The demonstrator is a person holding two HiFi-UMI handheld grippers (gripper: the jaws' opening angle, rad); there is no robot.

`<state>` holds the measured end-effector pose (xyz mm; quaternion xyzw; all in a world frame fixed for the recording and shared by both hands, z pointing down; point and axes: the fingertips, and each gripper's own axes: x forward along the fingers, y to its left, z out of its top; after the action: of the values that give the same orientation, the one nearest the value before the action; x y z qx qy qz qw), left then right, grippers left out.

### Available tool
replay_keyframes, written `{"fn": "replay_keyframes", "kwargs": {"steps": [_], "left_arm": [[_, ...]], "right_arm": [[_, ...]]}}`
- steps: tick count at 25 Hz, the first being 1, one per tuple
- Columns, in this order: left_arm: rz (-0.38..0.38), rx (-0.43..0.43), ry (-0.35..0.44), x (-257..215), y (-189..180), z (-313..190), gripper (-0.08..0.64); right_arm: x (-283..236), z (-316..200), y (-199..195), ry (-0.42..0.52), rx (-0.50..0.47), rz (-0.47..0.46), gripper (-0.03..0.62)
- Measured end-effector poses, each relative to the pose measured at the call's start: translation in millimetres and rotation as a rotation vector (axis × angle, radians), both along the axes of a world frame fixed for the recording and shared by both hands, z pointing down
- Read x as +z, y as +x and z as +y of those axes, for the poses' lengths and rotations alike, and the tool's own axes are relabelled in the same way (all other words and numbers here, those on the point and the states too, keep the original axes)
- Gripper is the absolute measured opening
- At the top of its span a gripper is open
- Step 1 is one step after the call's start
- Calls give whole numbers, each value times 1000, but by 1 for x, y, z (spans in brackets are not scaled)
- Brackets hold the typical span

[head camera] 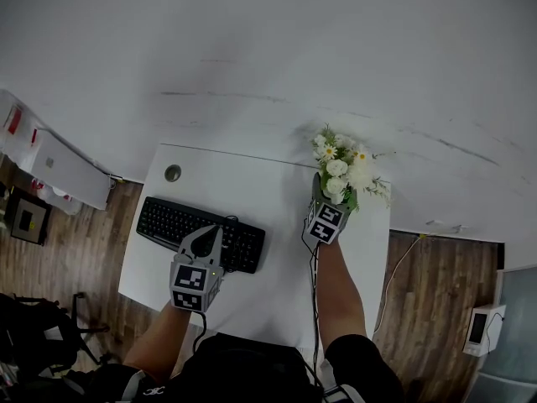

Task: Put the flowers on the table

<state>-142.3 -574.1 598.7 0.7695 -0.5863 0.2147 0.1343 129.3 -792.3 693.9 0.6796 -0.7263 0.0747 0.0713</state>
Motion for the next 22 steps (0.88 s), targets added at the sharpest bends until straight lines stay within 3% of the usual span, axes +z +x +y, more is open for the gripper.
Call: {"fn": "replay_keyframes", "kwargs": {"steps": [4, 6, 13, 22], "left_arm": [[27, -22, 26, -11, 2, 4, 3], [46, -29, 36, -18, 4, 6, 3], [119, -16, 89, -43, 31, 21, 3], [186, 11, 197, -84, 66, 41, 2]], "right_arm": [[-20, 28, 3, 13, -35, 6, 439], [-31, 48, 3, 13, -54, 10, 391], [-83, 125, 16, 25, -35, 56, 14], [-182, 213, 8, 81, -113, -77, 2]]}}
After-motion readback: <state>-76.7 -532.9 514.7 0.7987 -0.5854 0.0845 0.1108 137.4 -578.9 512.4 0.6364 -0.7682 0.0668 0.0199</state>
